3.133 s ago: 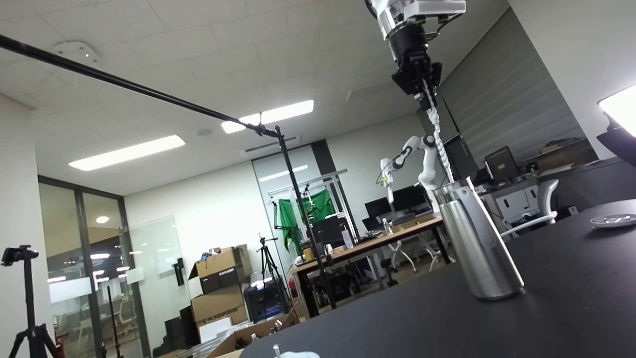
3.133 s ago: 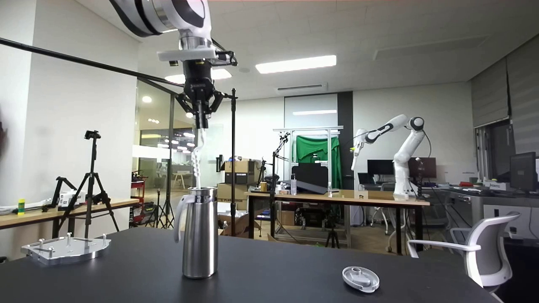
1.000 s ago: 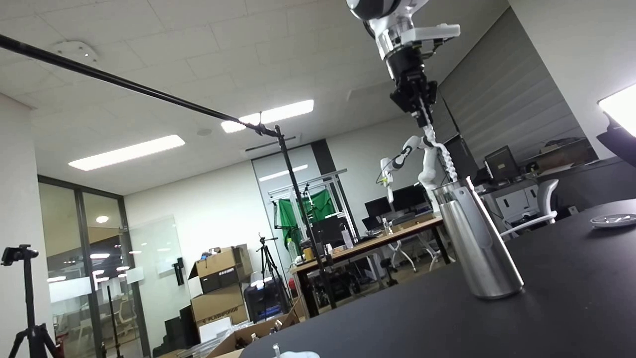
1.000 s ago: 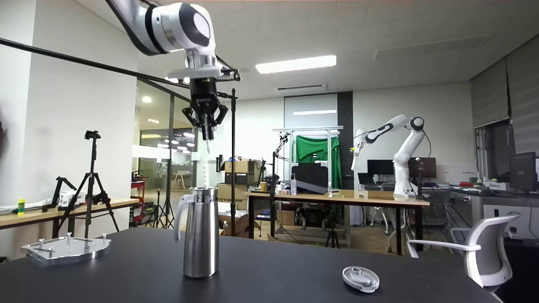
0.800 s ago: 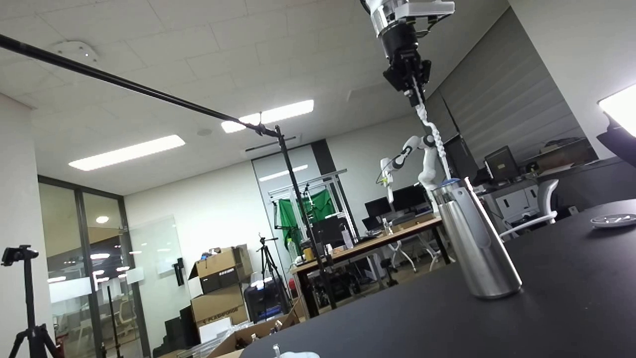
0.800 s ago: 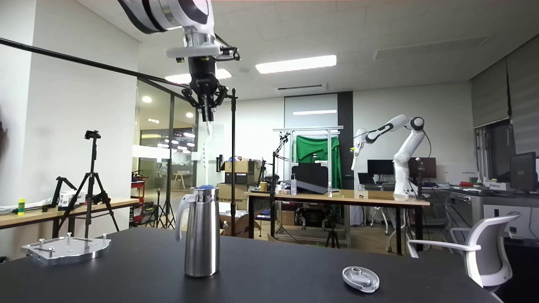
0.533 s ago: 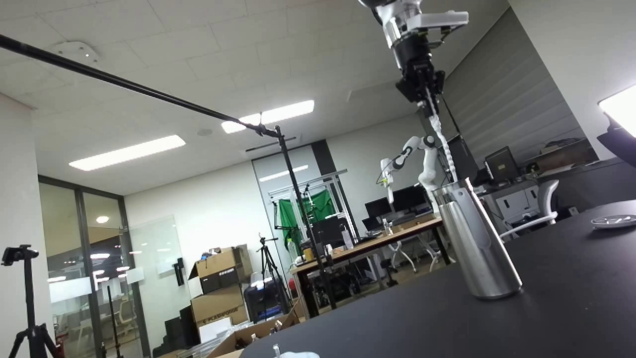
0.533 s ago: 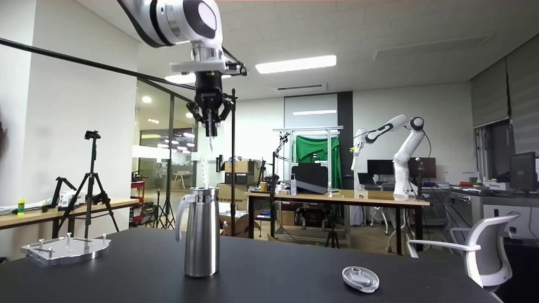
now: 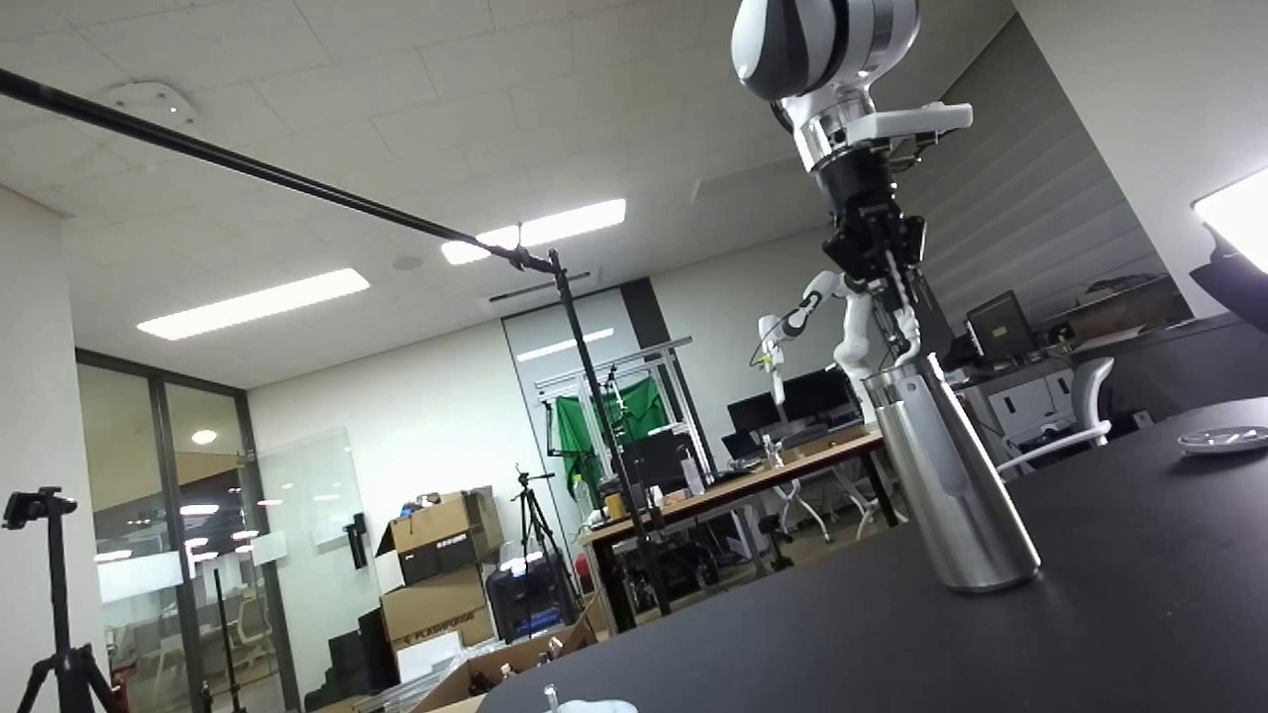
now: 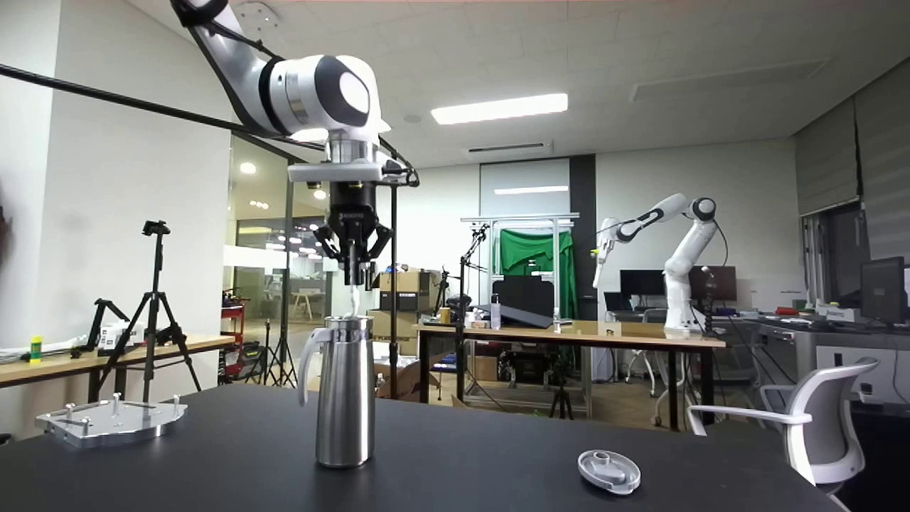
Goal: Move the bottle brush up and down repeatedly in the thermos flask
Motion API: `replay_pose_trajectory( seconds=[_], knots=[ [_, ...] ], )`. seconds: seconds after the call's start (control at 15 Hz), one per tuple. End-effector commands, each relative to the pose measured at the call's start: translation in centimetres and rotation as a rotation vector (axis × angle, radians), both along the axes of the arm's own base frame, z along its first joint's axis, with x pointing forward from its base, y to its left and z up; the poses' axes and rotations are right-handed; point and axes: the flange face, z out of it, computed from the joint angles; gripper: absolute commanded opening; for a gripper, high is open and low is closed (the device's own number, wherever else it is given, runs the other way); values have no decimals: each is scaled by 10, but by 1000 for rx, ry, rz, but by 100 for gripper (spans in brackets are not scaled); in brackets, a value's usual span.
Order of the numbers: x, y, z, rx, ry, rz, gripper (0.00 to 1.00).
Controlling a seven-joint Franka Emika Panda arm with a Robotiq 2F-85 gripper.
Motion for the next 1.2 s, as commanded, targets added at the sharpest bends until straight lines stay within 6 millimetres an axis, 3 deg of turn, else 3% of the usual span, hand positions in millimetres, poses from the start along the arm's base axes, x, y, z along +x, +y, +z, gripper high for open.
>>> replay_pose_trajectory(
  seconds=[0.0,0.2,0.33,0.47,0.87,1.0,1.13],
  knots=[
    [-2,7,81,-34,-39,39,4],
    [-8,3,139,-56,-78,74,4],
    [-8,-5,147,-51,-88,67,4],
    [-7,-13,127,-39,-83,49,4],
    [-2,-16,5,-30,10,13,4],
    [0,-12,-10,-29,19,22,4],
    [3,-7,1,-32,-3,33,4]
  ],
)
